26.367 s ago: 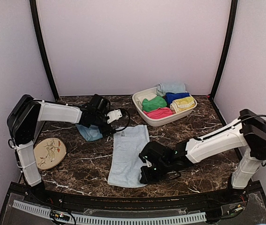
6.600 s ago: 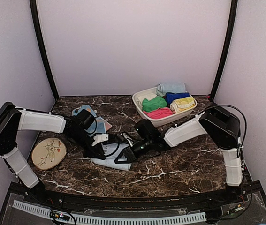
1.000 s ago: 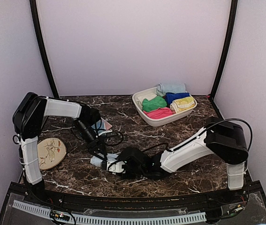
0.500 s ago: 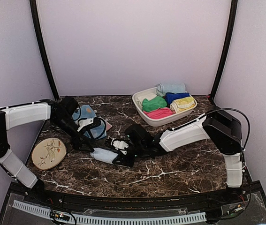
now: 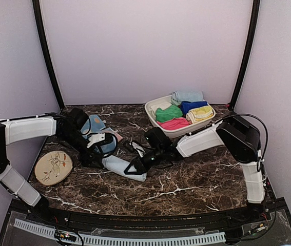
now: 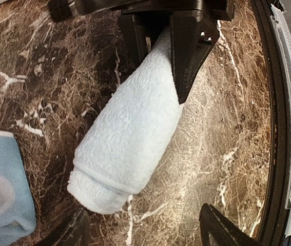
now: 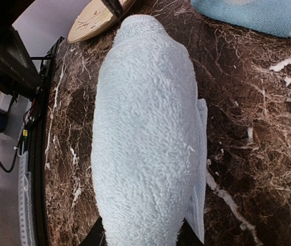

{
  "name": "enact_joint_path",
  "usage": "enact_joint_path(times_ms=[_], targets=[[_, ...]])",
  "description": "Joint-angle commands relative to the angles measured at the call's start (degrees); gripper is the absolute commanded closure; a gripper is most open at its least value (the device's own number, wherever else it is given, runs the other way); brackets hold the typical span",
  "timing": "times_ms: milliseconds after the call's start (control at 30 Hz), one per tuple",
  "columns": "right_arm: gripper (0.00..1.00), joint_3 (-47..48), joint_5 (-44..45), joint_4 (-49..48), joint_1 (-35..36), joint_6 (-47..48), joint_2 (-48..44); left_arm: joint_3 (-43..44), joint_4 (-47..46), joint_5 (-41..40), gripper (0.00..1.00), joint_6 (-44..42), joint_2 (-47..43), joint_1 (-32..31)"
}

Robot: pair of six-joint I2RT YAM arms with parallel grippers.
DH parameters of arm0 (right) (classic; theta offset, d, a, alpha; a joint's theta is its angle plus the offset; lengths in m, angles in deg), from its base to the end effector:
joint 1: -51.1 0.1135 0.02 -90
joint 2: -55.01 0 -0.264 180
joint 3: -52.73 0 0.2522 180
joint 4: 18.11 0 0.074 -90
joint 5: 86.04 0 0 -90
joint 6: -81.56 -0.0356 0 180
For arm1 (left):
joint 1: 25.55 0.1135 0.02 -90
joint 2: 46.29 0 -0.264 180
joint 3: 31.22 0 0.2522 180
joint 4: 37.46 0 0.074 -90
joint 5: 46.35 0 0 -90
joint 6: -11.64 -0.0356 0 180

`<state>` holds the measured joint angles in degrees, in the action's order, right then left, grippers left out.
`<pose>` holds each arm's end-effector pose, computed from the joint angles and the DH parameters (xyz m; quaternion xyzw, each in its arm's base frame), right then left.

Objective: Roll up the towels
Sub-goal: Pick up the towel from the center of the board, then pass from the right arm to the left

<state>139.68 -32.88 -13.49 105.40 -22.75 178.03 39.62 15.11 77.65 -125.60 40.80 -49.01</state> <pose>0.2426 0.3742 0.1195 -0.4187 0.7652 0.4603 0.1651 0.2545 -0.1322 0.2101 0.5877 0.7356 -0.2450 0.2312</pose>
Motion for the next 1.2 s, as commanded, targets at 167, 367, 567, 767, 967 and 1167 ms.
enact_joint_path(times_ms=[167, 367, 567, 767, 967, 1167], targets=[[1.0, 2.16, -6.5, 3.77, -0.87, -11.24, 4.64, -4.12, -11.94, -14.08, 0.2, -4.41, -7.3, -10.18], [1.0, 1.54, -12.92, -8.79, -2.36, -24.42, 5.15, -10.01, -22.43, -23.03, 0.18, -10.01, -8.09, -18.12], [1.0, 1.96, -17.43, -17.99, -3.58, -34.44, 4.49, -10.96, -25.29, -29.28, 0.18, -17.5, -5.55, -21.15], [1.0, 1.52, -20.88, -28.08, -3.58, -45.82, 4.29, -11.82, -34.73, -37.05, 0.2, -20.56, -3.95, -22.23], [1.0, -1.36, -22.4, -47.92, -3.53, -60.59, 4.98, -13.5, -39.32, -40.67, 0.21, -22.26, -3.25, -22.8], [1.0, -1.68, -23.64, -53.72, -2.42, -65.52, 5.77, -15.43, -44.21, -43.99, 0.29, -22.59, -3.35, -22.85]])
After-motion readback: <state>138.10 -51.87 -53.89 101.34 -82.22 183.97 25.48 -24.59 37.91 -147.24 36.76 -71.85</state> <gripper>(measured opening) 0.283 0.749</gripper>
